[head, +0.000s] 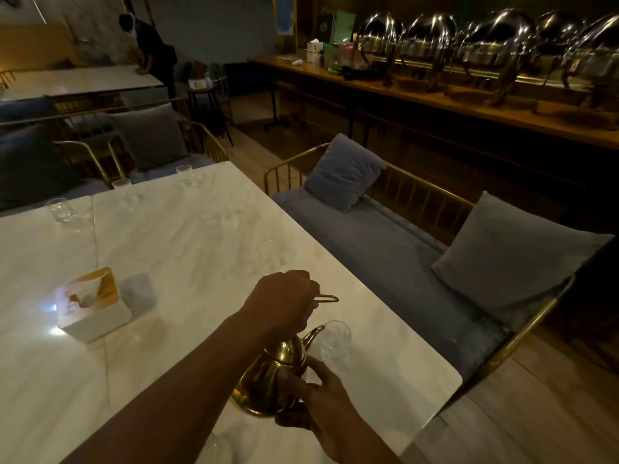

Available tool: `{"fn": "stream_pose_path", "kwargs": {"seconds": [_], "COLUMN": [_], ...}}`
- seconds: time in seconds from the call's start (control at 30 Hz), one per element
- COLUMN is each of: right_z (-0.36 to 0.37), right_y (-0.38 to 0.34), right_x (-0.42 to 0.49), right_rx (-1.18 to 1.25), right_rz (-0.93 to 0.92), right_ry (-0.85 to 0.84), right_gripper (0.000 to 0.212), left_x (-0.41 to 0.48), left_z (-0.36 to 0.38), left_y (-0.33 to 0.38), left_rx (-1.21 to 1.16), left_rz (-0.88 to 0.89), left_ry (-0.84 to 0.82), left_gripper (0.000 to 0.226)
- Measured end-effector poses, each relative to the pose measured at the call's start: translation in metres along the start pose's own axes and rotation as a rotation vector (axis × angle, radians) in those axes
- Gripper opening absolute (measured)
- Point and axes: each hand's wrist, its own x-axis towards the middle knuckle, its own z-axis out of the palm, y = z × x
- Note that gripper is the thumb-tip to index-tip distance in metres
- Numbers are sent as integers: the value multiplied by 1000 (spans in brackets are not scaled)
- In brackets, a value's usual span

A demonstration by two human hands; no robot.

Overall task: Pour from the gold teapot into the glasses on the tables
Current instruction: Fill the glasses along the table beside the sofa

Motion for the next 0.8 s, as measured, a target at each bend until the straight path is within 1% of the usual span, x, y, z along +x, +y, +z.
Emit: {"fn": "stream_pose_path", "kwargs": {"seconds": [0.13,0.27,0.37,0.43,0.6,0.67,0.77,0.8], "right_z": [-6,-11,-14,-17,-21,-22,-19,-18], "right_y": [1,2,2,4,5,5,1,0], "right_x": [3,5,7,8,10,10,7,8], "right_rx": [-12,-44,-90,-122,-231,-275,-322,-332], "right_rz": [5,0,-11,-34,-143,-180,-233,-251], "right_ry": [-26,-50,-37,-16,16,26,53,59], "right_gripper": [95,91,98,101,99,104,123,124], "left_x": [0,-3,-9,-15,-34,-41,-49,-51], "left_z": [3,4,7,9,14,15,15,14], "left_y": [2,3,1,0,-4,-6,-8,-9], "left_rx": [14,18,6,-19,-70,-87,-95,-95], "left_rz": [-24,-60,-96,-121,-182,-192,-204,-200], "left_ry": [-15,-57,-76,-90,-120,-123,-128,-120], "left_gripper": [30,29,29,32,37,38,38,39]}}
